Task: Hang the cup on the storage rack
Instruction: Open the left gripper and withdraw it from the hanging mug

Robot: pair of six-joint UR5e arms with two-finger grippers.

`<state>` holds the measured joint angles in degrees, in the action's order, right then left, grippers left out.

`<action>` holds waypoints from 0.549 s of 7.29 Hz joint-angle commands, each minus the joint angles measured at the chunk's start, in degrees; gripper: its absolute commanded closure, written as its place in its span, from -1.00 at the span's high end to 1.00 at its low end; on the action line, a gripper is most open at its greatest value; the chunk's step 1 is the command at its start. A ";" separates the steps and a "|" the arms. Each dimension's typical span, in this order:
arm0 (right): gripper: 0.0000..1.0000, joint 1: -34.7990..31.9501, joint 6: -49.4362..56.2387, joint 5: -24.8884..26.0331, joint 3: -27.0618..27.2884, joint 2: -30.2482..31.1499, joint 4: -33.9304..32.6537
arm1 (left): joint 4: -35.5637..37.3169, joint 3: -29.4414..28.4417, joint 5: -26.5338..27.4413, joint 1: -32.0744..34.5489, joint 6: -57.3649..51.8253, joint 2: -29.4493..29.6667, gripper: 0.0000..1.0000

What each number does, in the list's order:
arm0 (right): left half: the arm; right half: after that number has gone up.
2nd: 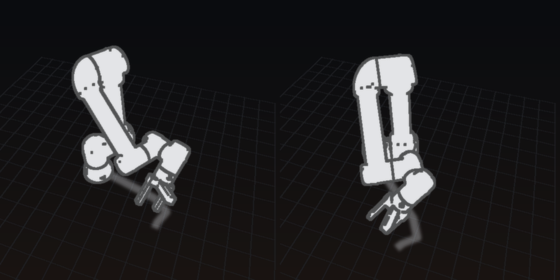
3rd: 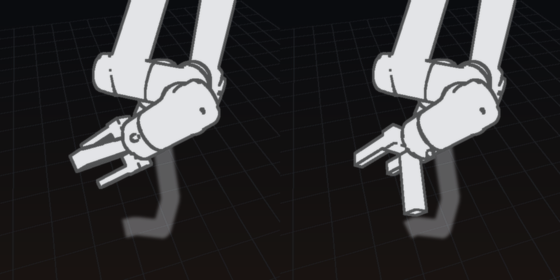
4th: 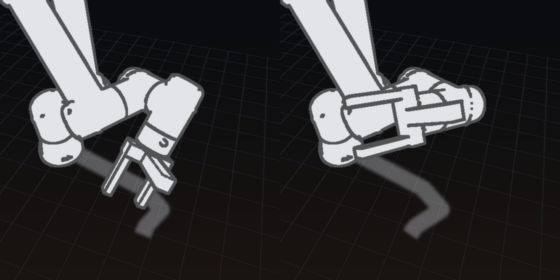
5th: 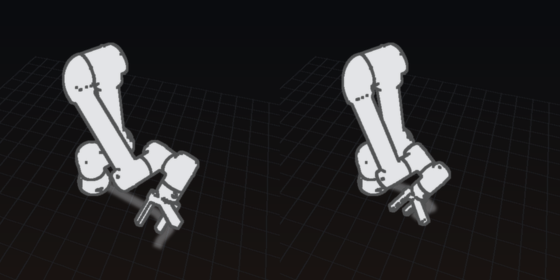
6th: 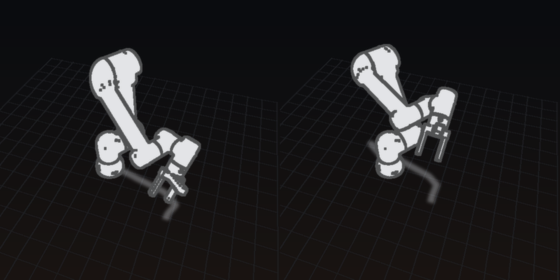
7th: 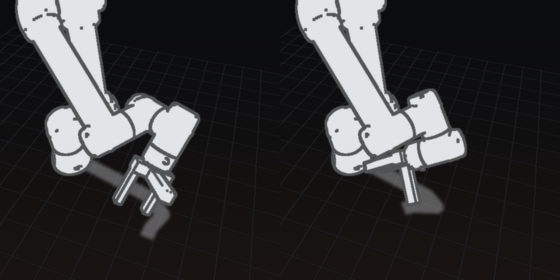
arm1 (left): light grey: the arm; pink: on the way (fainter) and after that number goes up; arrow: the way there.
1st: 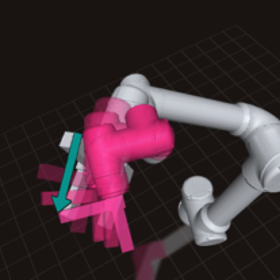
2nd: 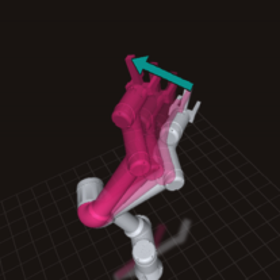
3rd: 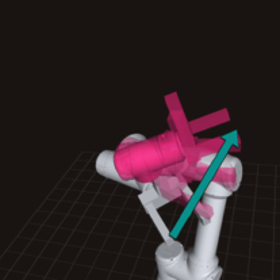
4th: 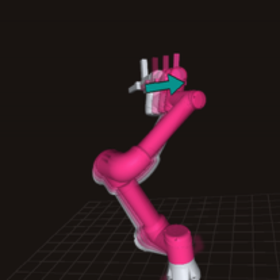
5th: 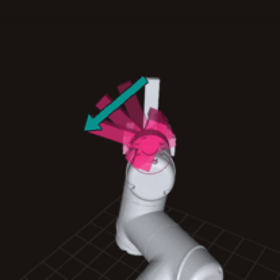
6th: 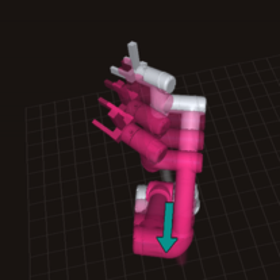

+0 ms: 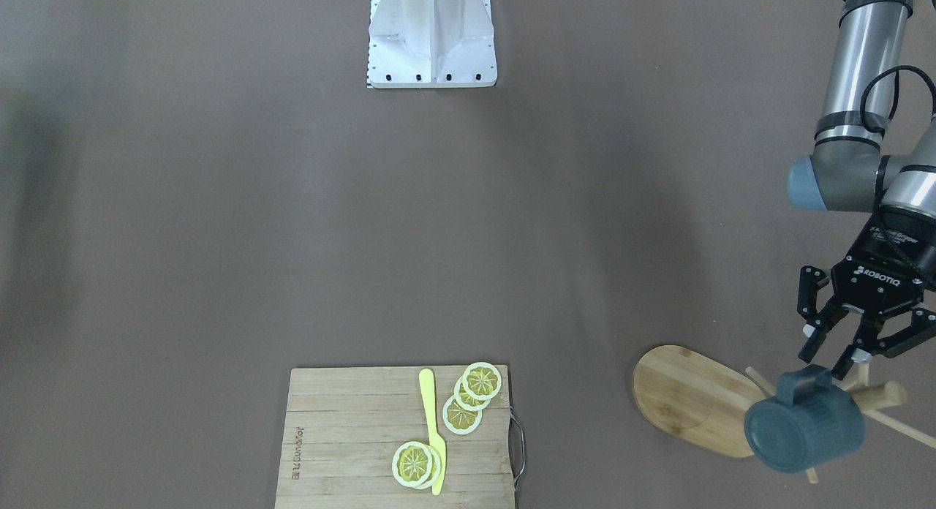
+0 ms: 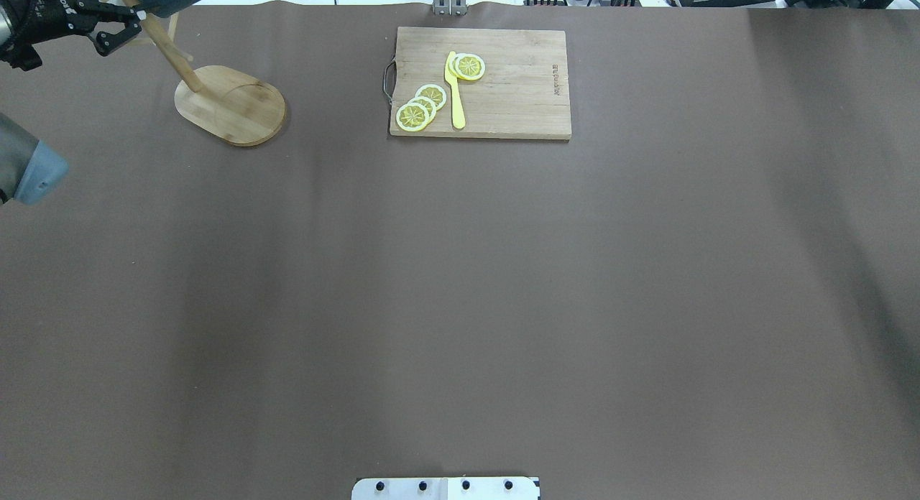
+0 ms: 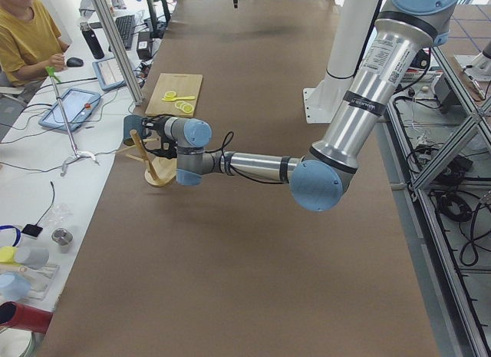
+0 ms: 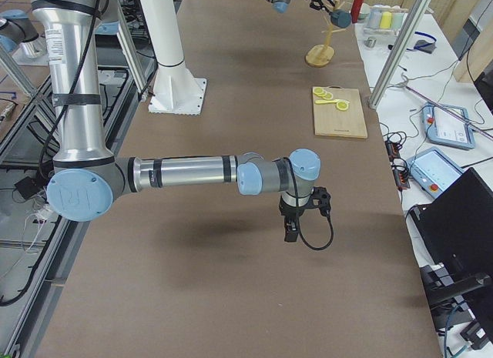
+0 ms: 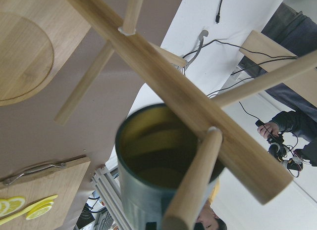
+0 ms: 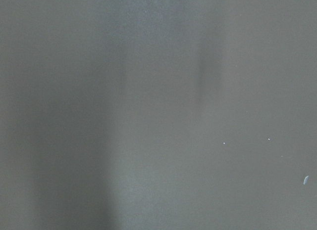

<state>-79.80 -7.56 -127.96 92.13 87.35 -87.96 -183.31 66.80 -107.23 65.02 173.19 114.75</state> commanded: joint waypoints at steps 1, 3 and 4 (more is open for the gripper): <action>1.00 0.00 -0.79 0.00 1.29 0.80 0.07 | -0.21 0.70 -0.78 0.28 -0.31 0.04 0.95; 1.00 0.00 -0.88 0.00 1.65 0.89 0.07 | -5.98 3.06 -3.43 1.07 -10.02 -3.88 0.96; 1.00 0.00 -0.79 0.00 1.65 0.89 -0.02 | -6.53 3.94 -3.52 1.68 -12.76 -5.14 0.96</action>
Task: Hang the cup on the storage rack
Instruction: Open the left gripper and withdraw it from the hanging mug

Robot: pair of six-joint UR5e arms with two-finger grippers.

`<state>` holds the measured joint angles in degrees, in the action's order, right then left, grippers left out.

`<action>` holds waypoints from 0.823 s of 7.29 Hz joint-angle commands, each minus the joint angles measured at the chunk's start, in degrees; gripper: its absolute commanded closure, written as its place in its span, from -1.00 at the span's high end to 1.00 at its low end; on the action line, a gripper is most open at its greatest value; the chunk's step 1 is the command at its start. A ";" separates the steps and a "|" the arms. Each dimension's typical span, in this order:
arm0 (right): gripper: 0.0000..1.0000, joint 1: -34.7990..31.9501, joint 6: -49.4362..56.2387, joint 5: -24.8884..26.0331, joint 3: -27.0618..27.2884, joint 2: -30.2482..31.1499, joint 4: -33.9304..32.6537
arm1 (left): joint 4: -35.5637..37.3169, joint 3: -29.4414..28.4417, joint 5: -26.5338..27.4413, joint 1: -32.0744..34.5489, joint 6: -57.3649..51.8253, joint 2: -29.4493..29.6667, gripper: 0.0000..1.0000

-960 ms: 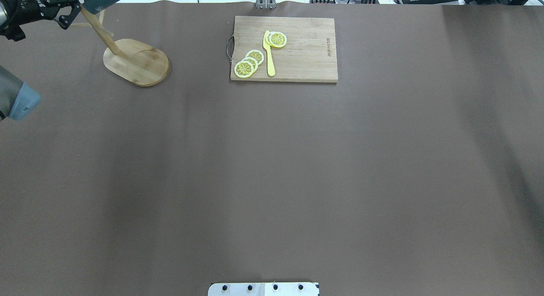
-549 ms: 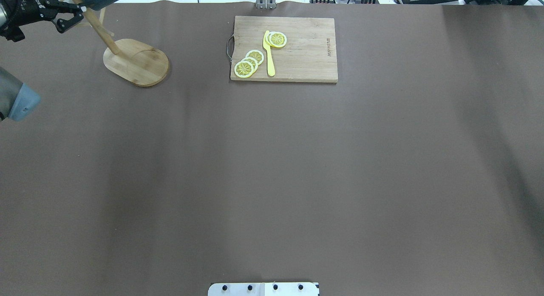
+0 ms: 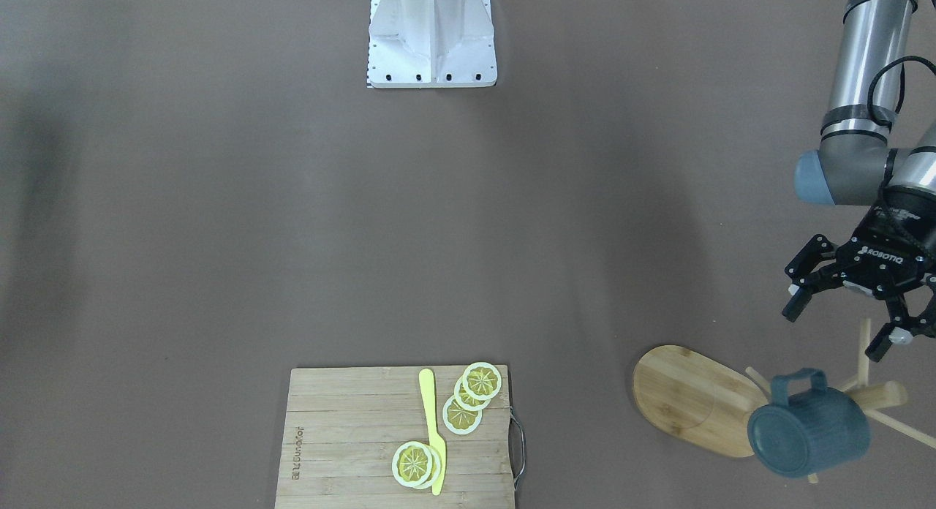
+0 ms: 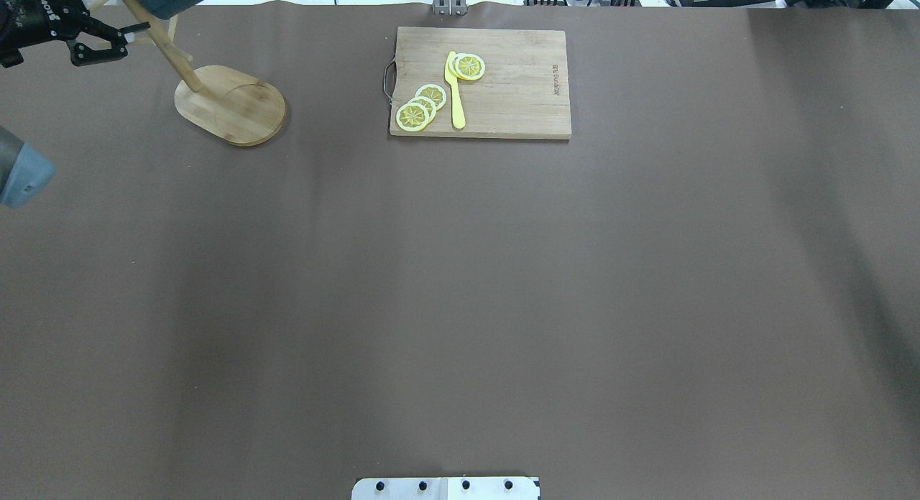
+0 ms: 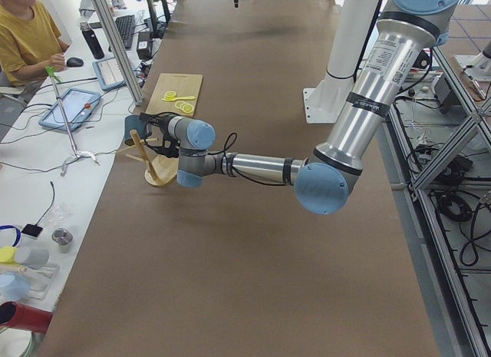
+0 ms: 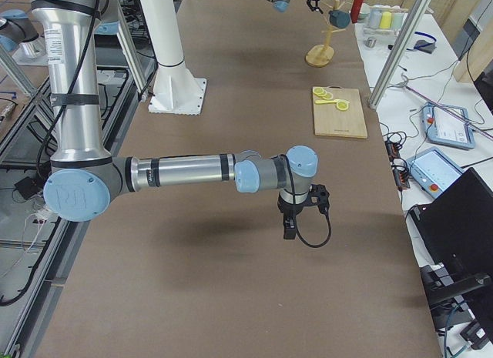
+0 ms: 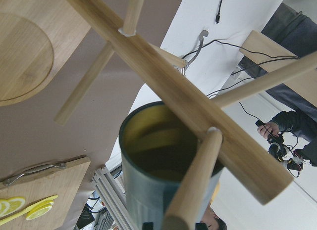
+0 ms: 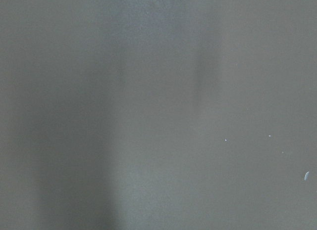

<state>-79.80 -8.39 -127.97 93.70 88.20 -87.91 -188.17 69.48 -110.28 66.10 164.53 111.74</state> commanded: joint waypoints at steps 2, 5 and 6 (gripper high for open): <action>1.00 0.09 -0.05 0.00 -0.10 0.13 -0.07 | -1.50 1.36 -4.47 4.02 -12.95 -4.51 0.96; 1.00 0.18 0.04 0.00 -0.27 0.83 0.02 | -0.54 0.83 -10.03 9.74 -30.94 -8.54 0.96; 1.00 0.18 0.04 0.09 -0.19 0.83 0.02 | -0.36 0.83 -10.04 9.75 -39.81 -10.12 0.96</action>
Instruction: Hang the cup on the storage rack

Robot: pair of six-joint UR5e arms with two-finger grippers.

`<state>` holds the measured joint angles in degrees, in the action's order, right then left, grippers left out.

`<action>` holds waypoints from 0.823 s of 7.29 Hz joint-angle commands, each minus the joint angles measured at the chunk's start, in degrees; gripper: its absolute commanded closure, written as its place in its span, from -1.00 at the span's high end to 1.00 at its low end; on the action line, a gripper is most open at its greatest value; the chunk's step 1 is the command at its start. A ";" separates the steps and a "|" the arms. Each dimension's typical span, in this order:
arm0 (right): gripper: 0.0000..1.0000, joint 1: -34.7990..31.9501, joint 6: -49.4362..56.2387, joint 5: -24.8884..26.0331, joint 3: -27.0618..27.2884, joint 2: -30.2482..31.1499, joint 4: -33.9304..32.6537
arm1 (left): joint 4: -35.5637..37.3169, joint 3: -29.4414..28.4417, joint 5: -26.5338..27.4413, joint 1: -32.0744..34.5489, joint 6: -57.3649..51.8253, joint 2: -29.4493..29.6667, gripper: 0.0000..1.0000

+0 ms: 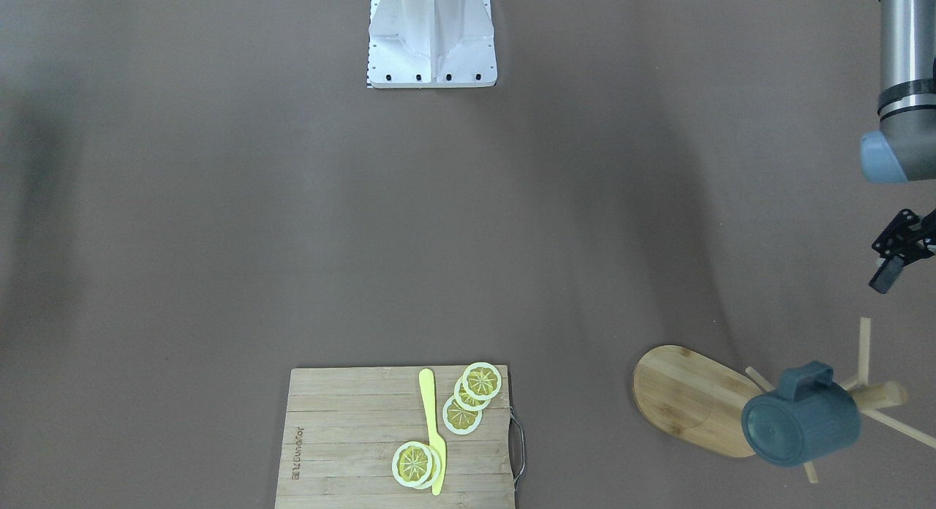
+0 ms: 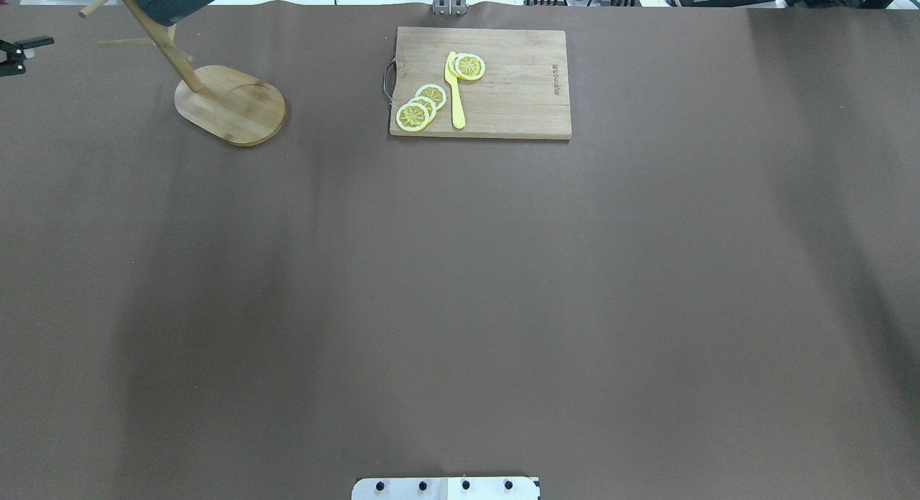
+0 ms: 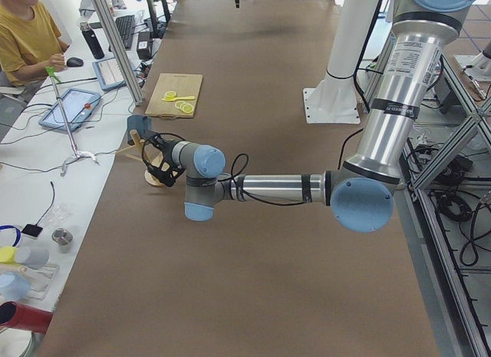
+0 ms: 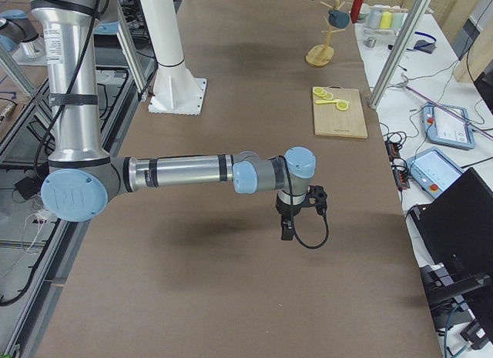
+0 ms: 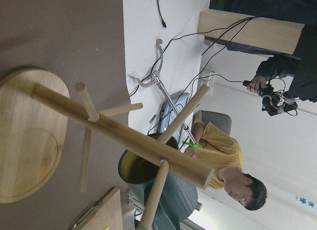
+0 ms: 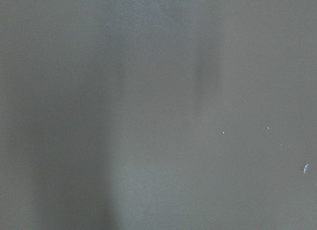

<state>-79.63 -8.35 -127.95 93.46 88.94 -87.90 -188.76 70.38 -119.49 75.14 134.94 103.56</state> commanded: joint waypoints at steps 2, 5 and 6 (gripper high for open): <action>1.00 0.00 0.00 0.07 0.06 0.18 0.01 | 4.86 0.63 -0.39 2.63 -30.25 -4.50 0.96; 1.00 0.00 0.09 0.07 0.06 0.35 0.01 | 9.89 0.90 7.73 5.90 -60.24 -8.10 0.96; 1.00 0.00 0.18 0.07 0.15 0.36 0.01 | 10.51 1.16 13.01 5.90 -72.42 -9.77 0.96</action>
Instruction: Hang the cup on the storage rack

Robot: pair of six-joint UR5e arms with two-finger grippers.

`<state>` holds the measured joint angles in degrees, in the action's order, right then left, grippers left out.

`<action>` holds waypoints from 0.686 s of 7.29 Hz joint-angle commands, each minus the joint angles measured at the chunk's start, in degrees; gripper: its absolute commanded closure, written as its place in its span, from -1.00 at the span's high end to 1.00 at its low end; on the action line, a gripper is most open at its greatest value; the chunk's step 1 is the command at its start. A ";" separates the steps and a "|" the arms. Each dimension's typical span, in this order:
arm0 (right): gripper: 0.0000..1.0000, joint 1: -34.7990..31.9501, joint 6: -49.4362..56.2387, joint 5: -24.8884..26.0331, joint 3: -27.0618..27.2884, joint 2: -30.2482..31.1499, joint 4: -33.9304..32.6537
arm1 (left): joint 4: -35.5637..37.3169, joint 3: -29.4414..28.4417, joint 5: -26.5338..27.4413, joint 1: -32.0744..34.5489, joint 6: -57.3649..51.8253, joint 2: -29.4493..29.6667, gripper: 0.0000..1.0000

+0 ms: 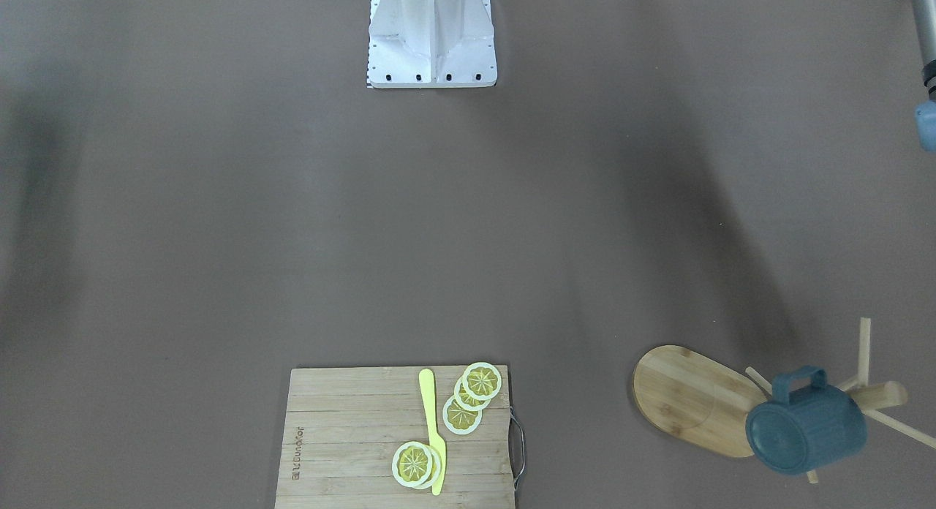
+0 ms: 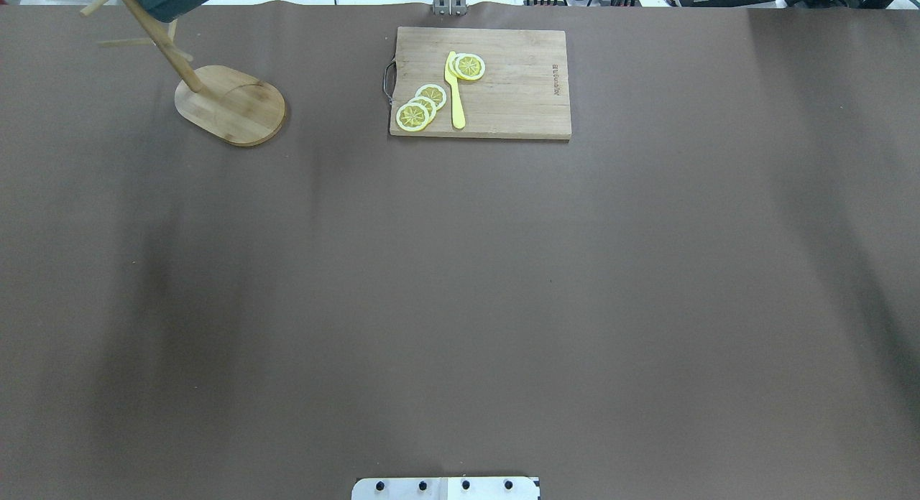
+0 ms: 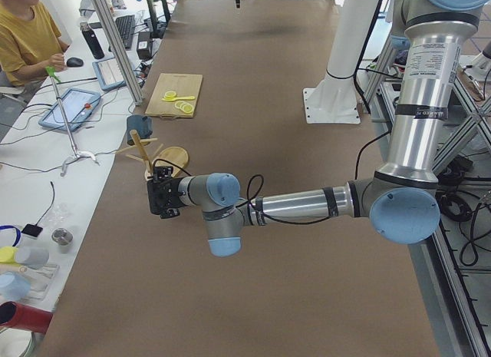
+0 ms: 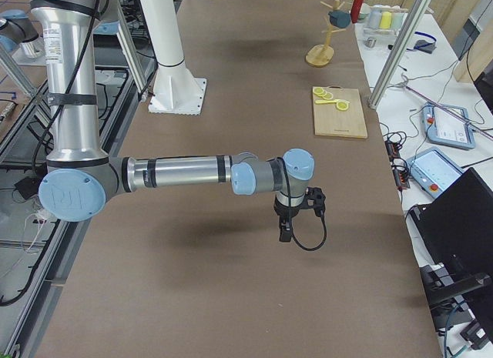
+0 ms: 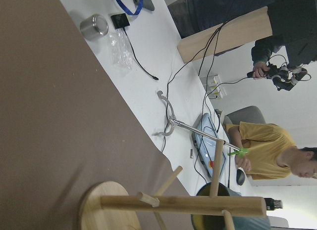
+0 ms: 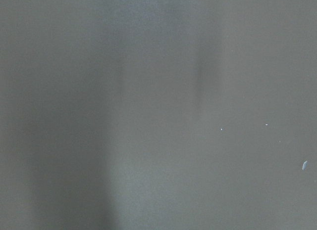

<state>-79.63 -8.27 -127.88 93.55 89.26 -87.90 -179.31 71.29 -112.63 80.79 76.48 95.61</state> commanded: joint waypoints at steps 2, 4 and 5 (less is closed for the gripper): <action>1.00 -0.09 0.53 0.09 0.84 0.12 0.01 | 2.47 1.39 10.15 0.25 -31.24 -5.85 0.96; 1.00 -0.17 0.54 0.17 2.33 0.47 0.01 | 16.55 9.27 2.23 0.33 -34.81 -9.82 0.96; 1.00 -0.44 0.36 0.17 2.43 0.48 0.01 | 23.50 11.92 -8.98 3.90 -35.86 -9.40 0.96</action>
<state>-79.84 -7.78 -127.74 95.48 89.61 -87.89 -164.37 79.40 -110.94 82.00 42.38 86.78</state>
